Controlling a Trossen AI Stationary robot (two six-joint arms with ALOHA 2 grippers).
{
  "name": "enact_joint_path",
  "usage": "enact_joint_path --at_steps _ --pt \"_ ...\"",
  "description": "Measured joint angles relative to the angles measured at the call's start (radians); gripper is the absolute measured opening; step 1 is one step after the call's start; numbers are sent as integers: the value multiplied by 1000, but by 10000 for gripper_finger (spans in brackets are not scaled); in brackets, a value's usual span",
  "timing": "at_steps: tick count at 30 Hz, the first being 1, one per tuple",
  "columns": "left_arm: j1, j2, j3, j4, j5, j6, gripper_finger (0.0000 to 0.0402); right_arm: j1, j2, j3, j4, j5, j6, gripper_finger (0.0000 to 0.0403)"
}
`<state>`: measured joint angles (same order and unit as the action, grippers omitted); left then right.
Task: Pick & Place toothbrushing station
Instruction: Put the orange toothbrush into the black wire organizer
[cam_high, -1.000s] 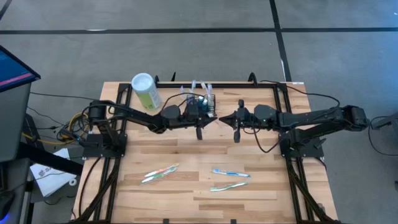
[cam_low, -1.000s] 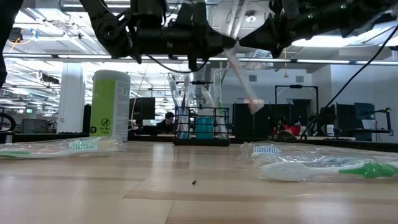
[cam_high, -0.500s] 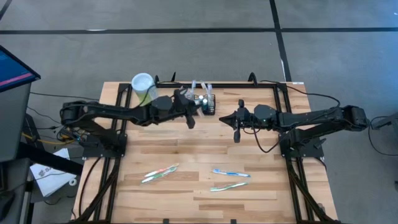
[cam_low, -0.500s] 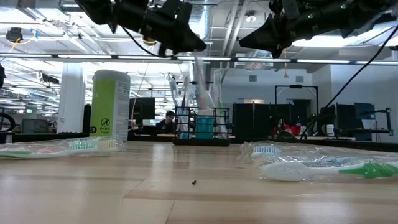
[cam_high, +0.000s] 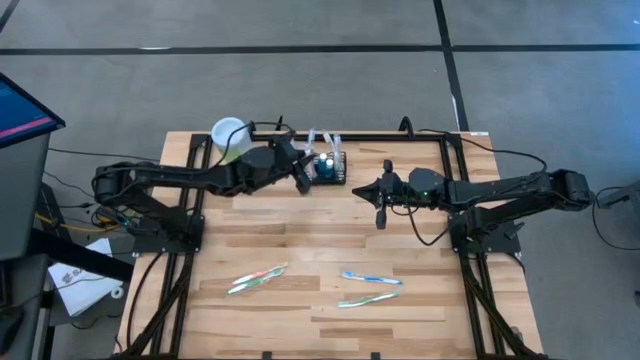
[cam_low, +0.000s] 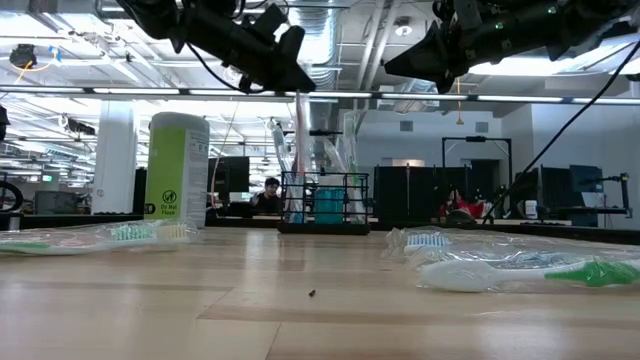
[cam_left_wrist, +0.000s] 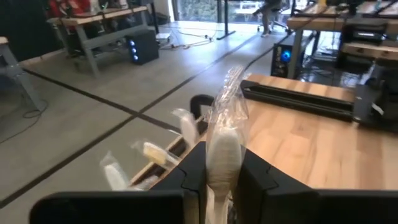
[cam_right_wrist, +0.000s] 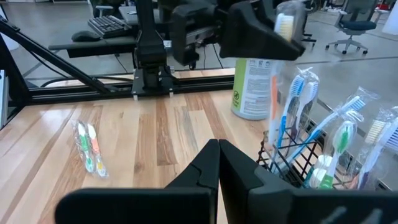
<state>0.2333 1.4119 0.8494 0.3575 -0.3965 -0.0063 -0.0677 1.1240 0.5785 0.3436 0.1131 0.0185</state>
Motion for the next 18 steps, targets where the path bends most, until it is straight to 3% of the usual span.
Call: enact_joint_path --at_steps 18 --pt "38 -37 1 -4 22 -4 45 0 0 0 -7 0 0 0"
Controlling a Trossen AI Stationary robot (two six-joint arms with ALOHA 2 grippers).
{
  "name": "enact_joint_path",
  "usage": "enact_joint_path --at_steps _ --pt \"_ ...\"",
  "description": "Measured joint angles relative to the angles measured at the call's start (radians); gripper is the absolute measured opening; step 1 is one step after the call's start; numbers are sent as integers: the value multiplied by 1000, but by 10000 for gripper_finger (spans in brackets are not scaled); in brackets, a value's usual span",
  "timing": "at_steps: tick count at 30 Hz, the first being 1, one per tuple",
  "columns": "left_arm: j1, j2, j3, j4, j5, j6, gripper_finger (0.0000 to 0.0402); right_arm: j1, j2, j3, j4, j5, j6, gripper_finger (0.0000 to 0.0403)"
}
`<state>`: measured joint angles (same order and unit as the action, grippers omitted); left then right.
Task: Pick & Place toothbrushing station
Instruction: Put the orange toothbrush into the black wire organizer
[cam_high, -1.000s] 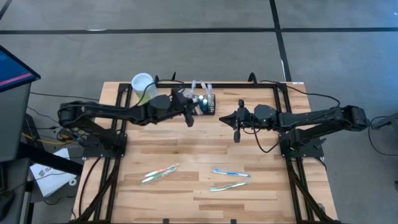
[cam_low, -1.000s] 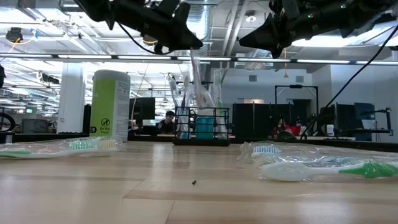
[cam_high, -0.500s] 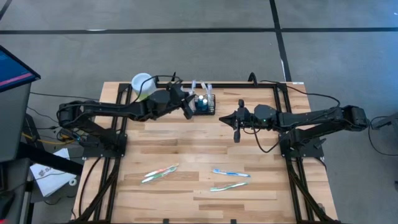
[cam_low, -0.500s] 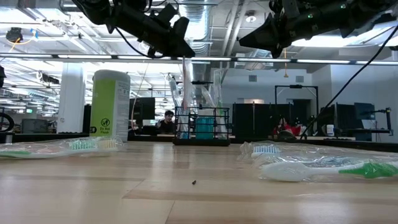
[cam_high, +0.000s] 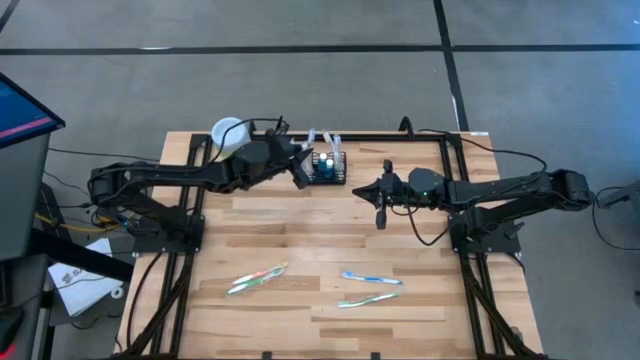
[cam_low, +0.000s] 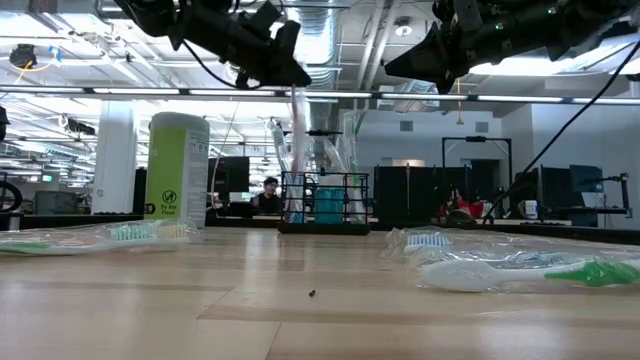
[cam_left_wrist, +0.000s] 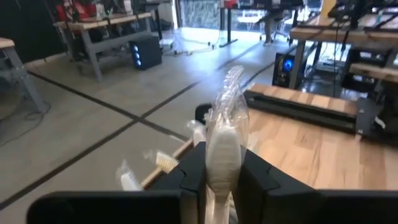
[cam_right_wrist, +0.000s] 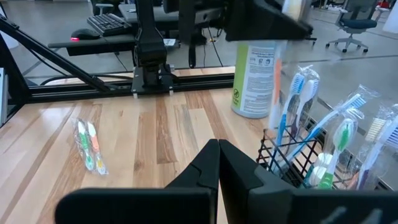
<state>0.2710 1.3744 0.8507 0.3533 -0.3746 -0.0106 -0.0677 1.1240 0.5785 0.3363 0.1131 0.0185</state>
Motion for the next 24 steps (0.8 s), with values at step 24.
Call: enact_joint_path --at_steps 24 --pt "51 62 -5 -18 -7 -57 57 0 0 0 -2 0 0 0"
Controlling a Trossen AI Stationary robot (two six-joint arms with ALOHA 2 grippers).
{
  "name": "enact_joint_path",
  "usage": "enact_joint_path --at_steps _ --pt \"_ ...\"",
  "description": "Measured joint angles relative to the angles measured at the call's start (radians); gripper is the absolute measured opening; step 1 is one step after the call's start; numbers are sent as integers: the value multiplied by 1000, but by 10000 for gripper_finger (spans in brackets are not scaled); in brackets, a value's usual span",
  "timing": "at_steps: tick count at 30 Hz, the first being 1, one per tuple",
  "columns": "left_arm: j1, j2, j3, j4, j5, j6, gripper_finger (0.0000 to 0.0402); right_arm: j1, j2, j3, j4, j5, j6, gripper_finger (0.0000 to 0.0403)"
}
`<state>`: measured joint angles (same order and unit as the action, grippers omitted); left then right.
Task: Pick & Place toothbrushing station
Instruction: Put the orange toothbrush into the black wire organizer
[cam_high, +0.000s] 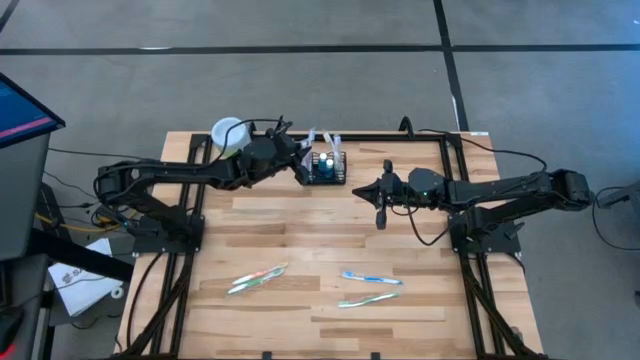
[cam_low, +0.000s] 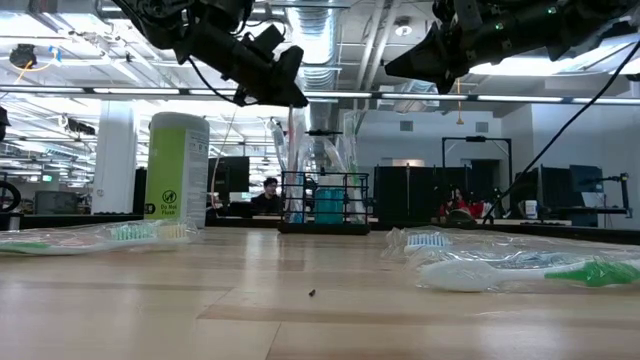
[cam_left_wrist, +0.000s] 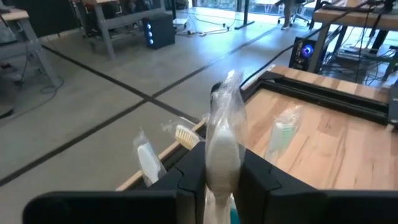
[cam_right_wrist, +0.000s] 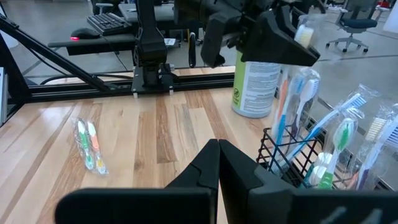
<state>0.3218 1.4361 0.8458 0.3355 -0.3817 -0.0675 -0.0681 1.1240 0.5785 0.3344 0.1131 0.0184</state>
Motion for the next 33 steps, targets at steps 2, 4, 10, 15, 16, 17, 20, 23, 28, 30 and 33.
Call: enact_joint_path --at_steps 2,4,10,15,16,17,20,23,28,30,33 --pt "0 0 -15 3 0 -17 53 0 0 0 0 0 0 0" --pt "0 0 -37 5 0 -20 42 0 0 0 0 0 0 0" --pt "6 0 -131 120 0 -50 45 0 0 0 3 0 -1 0" --pt "24 0 -184 166 3 -101 73 -2 0 0 3 0 -3 0" --pt "27 0 -191 171 3 -102 71 -2 0 0 3 0 -2 0" --pt "30 0 -198 174 3 -103 66 -2 0 0 4 0 -3 0" --pt "35 0 -214 185 3 -120 43 -8 0 0 3 0 -2 0" --pt "35 0 -222 189 14 -120 22 -14 0 0 3 0 -1 0" --pt "35 6 -222 205 30 -118 19 -14 10 0 13 0 -1 0" --pt "35 13 -222 206 31 -118 25 -14 10 0 17 0 -1 0" --pt "41 38 -221 221 31 -116 33 -14 10 0 16 0 -1 0"
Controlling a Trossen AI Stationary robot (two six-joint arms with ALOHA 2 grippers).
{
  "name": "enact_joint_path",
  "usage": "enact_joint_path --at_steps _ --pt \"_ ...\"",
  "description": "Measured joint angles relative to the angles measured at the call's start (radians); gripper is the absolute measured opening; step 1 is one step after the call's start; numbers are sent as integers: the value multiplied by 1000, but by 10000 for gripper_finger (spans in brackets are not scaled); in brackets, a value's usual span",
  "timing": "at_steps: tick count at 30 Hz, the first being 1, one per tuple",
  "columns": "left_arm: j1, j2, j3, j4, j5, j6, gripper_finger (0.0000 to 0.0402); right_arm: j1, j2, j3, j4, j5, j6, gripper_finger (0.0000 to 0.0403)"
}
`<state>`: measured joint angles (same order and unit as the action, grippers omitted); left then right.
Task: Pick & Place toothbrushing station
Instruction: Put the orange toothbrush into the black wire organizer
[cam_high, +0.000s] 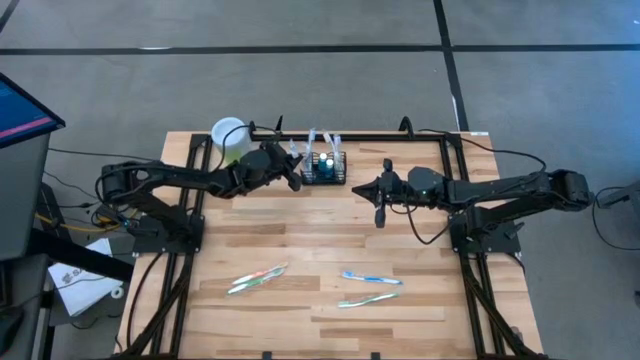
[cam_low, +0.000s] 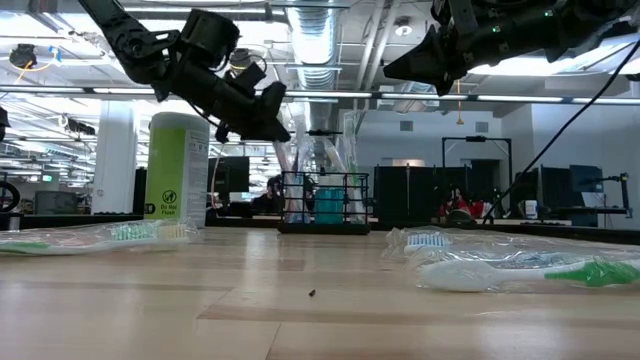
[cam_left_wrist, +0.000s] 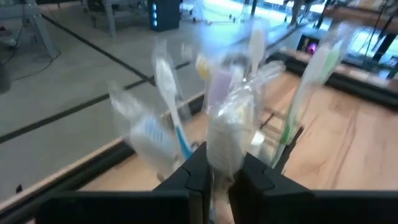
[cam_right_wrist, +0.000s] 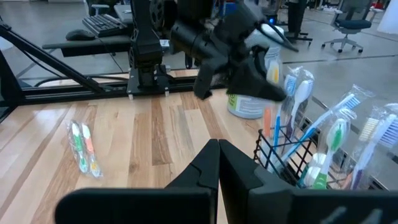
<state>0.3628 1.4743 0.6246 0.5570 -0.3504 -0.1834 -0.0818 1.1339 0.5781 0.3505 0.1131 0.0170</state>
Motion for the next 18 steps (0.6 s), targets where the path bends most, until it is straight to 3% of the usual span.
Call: enact_joint_path --at_steps 7,18 --pt "33 71 0 65 0 -1 50 0 0 0 2 0 0 0" --pt "36 -2 0 64 0 21 107 0 0 0 -28 0 -1 0"
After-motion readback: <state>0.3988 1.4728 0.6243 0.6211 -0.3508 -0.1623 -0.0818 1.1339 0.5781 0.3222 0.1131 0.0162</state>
